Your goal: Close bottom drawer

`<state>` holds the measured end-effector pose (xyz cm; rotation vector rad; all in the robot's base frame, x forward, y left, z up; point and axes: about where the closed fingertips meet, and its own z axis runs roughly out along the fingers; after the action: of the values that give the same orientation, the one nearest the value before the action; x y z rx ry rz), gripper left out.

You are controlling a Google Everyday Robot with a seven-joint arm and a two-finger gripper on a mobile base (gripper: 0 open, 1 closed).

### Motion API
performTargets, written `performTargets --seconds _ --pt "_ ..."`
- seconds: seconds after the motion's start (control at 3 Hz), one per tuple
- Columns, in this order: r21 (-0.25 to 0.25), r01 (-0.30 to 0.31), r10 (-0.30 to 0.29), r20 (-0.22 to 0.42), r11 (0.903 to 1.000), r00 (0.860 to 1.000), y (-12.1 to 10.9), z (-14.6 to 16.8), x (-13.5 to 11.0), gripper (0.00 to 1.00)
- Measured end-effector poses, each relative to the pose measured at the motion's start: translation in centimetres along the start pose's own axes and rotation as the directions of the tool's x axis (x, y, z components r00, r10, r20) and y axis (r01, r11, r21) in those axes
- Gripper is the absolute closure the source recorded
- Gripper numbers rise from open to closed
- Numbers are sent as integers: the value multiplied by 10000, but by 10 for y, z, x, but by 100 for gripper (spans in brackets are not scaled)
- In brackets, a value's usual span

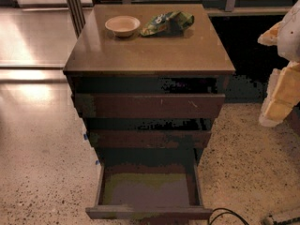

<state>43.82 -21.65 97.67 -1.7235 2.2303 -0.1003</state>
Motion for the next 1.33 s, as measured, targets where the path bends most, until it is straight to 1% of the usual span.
performTargets --seconds 0.33,0.67,1.0,1.33 --pt "0 0 0 0 10000 10000 0 0 0 0" --pt "187 -211 207 212 9996 9996 7 14 12 0" --pt "238 -662 639 855 9975 9943 38 67 37 0" --pt "-191 -896 912 1075 9958 9900 71 131 58 0"
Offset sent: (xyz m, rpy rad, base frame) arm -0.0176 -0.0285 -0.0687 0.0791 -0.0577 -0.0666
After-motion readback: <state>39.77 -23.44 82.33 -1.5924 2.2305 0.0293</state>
